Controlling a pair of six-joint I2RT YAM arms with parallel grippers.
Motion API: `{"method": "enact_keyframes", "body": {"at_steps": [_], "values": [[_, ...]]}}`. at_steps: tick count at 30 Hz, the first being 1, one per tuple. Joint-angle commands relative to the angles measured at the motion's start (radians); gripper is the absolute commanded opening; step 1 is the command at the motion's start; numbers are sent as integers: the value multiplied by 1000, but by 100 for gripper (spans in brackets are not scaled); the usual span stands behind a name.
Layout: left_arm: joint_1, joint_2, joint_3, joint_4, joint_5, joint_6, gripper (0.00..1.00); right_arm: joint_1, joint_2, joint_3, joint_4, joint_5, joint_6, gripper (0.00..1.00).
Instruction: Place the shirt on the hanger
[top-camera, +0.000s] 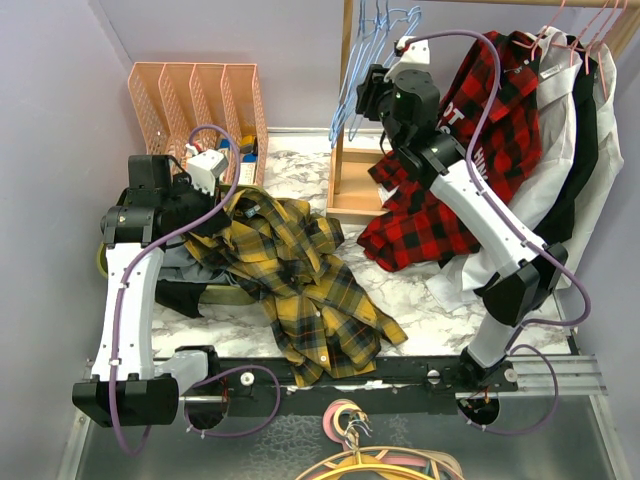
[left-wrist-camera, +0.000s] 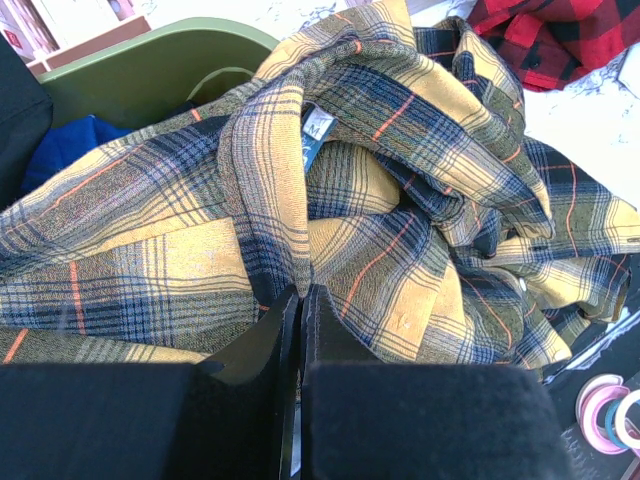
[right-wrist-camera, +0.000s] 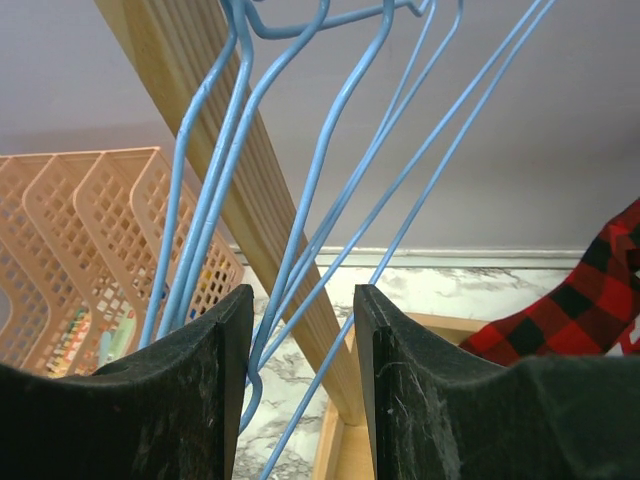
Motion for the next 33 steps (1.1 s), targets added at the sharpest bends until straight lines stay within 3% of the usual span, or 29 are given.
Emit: {"method": "enact_keyframes", "body": {"at_steps": [1, 8, 14, 20, 29, 33], "values": [[5, -4, -2, 19, 3, 2, 0, -4, 29, 48, -69, 82, -54, 46], [5, -4, -1, 20, 4, 3, 0, -5, 38, 64, -110, 155, -127, 50], [6, -3, -1, 22, 2, 4, 1, -5, 50, 74, -146, 149, -145, 58], [6, -5, -21, 20, 4, 3, 1, -5, 57, 63, -166, 126, -132, 59], [6, -11, -38, 24, 3, 4, 1, -5, 27, 60, -221, 6, -95, 53], [6, -9, -41, 27, 15, 3, 1, -5, 31, 99, -266, -26, -94, 43]]}}
